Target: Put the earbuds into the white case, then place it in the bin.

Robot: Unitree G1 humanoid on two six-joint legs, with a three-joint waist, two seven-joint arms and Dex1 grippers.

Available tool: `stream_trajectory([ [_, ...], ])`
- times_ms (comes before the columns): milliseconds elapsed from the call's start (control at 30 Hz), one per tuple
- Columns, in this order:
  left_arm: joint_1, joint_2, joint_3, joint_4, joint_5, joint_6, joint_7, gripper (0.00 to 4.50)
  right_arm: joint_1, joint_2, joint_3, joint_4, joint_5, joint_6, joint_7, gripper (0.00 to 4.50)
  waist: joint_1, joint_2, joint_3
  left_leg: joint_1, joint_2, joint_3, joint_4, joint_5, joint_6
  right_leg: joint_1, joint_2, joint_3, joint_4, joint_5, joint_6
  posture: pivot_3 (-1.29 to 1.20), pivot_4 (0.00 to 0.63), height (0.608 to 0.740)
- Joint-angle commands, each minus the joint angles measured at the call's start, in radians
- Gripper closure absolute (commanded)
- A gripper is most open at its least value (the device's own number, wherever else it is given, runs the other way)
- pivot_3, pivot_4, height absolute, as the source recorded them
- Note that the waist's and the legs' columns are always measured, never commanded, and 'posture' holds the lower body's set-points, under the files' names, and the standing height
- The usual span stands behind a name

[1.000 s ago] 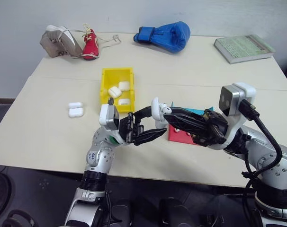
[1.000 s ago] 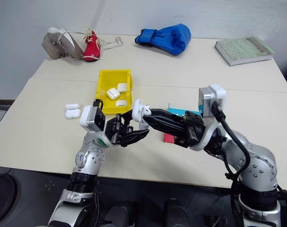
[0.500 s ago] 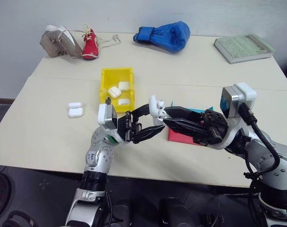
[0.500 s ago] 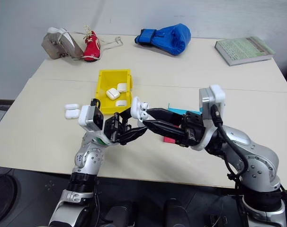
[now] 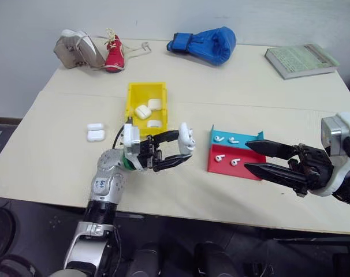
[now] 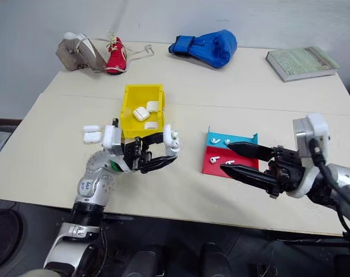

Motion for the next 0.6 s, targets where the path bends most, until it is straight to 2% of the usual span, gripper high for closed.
stream_trajectory([
  [33, -0.055, 0.035, -0.059, 0.012, 0.145, -0.024, 0.075, 1.74, -0.109, 0.005, 0.102, -0.034, -0.107, -0.075, 0.027, 2.42, -0.003, 0.000, 0.000, 0.000, 0.000, 0.000, 0.000, 0.000, 0.000, 0.000, 0.000, 0.001, 0.000, 0.000, 0.000, 0.00, 0.150, 0.740],
  [200, -0.065, 0.079, -0.131, -0.078, 0.229, 0.075, 0.136, 1.74, -0.307, 0.043, 0.303, -0.045, -0.200, -0.048, -0.026, 4.23, -0.007, 0.000, 0.000, -0.001, 0.000, -0.003, -0.001, 0.000, -0.001, -0.002, 0.000, 0.001, 0.001, 0.000, 0.000, 0.00, 0.150, 0.740],
  [233, -0.065, 0.082, -0.139, -0.095, 0.231, 0.085, 0.139, 1.74, -0.347, 0.059, 0.335, -0.044, -0.211, -0.044, -0.031, 4.46, -0.007, -0.001, 0.000, -0.002, 0.000, -0.004, -0.001, 0.000, -0.001, -0.002, 0.000, 0.000, 0.001, 0.000, 0.000, 0.00, 0.150, 0.740],
  [400, -0.065, 0.076, -0.148, -0.148, 0.224, 0.118, 0.166, 1.74, -0.451, 0.110, 0.479, -0.018, -0.320, -0.023, -0.049, 4.46, 0.000, -0.001, 0.000, -0.003, 0.000, -0.006, 0.000, 0.000, -0.001, -0.003, -0.001, -0.001, 0.001, 0.000, 0.000, 0.00, 0.150, 0.740],
  [600, -0.040, 0.086, -0.149, -0.204, 0.211, 0.118, 0.162, 1.74, -0.418, 0.104, 0.523, 0.091, -0.490, -0.073, -0.027, 4.46, 0.003, -0.001, 0.000, -0.004, -0.002, -0.006, 0.000, 0.000, -0.001, -0.003, -0.002, -0.001, 0.001, 0.000, 0.000, 0.00, 0.150, 0.740],
])
